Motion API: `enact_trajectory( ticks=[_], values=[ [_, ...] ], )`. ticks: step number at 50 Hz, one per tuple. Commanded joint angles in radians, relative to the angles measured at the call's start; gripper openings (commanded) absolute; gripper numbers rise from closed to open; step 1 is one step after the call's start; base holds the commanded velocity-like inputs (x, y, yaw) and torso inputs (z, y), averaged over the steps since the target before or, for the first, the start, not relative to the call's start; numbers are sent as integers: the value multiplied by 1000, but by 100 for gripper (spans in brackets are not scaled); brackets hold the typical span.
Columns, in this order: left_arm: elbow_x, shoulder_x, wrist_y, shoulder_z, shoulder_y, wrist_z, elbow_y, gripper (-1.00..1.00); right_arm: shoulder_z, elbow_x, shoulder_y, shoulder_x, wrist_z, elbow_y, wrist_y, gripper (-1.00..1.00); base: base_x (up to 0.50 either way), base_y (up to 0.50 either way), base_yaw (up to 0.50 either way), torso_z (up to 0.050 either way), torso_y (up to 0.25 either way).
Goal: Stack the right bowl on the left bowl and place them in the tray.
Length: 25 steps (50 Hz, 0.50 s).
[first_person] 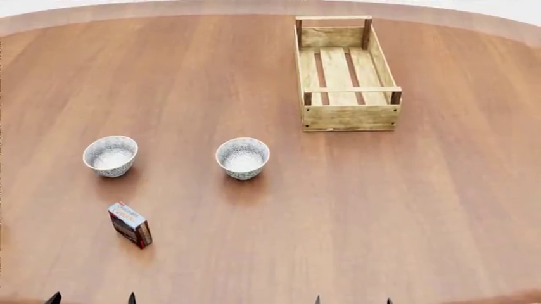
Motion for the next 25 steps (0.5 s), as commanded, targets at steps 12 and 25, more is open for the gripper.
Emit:
enact_trajectory(
  ticks=[12,25],
  values=[
    [-36,-10,16,3,4,-6,15,100,-17,6,-6,13,13,-17,-1,100,0,0,0,50,0],
    [-60,-23,12,18,0,-18,15,100,-36,16,-4,29,31,-25,0,100,0,0,0,50,0]
  ],
)
